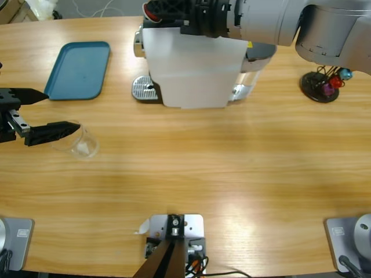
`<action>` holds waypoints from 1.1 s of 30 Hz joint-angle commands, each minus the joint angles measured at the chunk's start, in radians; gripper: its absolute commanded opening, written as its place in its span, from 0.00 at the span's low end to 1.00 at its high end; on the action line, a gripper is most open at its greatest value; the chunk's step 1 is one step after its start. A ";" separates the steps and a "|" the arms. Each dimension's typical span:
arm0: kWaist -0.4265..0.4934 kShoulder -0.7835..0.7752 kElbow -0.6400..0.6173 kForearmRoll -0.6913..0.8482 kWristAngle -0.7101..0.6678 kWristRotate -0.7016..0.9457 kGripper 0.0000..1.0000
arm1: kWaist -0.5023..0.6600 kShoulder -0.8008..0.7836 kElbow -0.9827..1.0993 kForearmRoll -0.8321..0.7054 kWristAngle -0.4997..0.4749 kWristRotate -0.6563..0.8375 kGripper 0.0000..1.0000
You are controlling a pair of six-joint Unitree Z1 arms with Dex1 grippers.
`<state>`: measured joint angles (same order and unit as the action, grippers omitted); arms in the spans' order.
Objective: Pour coffee
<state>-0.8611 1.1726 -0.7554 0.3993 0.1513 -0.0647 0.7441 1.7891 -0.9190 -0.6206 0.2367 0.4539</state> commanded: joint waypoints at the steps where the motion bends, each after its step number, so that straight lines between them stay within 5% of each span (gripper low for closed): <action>1: 0.002 -0.007 0.034 -0.013 0.002 -0.007 0.99 | 0.002 0.061 0.068 0.024 -0.016 0.017 0.52; 3: 0.002 -0.007 0.034 -0.013 0.002 -0.007 0.99 | 0.003 0.061 0.068 0.023 -0.016 0.017 0.54; 5: 0.002 -0.007 0.034 -0.013 0.002 -0.008 0.99 | 0.003 0.062 0.068 0.021 -0.016 0.017 0.66; 10: 0.002 -0.005 0.034 -0.013 0.002 -0.009 0.99 | 0.012 0.055 0.066 0.021 -0.019 0.006 0.70; 14: 0.002 -0.007 0.034 -0.013 0.002 -0.009 0.99 | 0.032 0.001 0.061 0.083 -0.068 -0.040 0.90; 23: 0.002 -0.011 0.033 -0.013 0.002 -0.009 0.99 | 0.158 -0.045 -0.291 0.434 -0.169 -0.207 0.92; 28: 0.002 -0.009 0.035 -0.013 0.002 -0.009 0.99 | 0.201 -0.051 -0.502 0.698 -0.365 -0.346 0.92; 33: 0.002 -0.005 0.034 -0.017 0.002 -0.009 0.99 | 0.245 0.015 -0.702 0.961 -0.450 -0.458 0.88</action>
<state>-0.8611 1.1726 -0.7554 0.3988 0.1513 -0.0647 0.9331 1.7394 -1.4257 0.0655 -0.1071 0.1182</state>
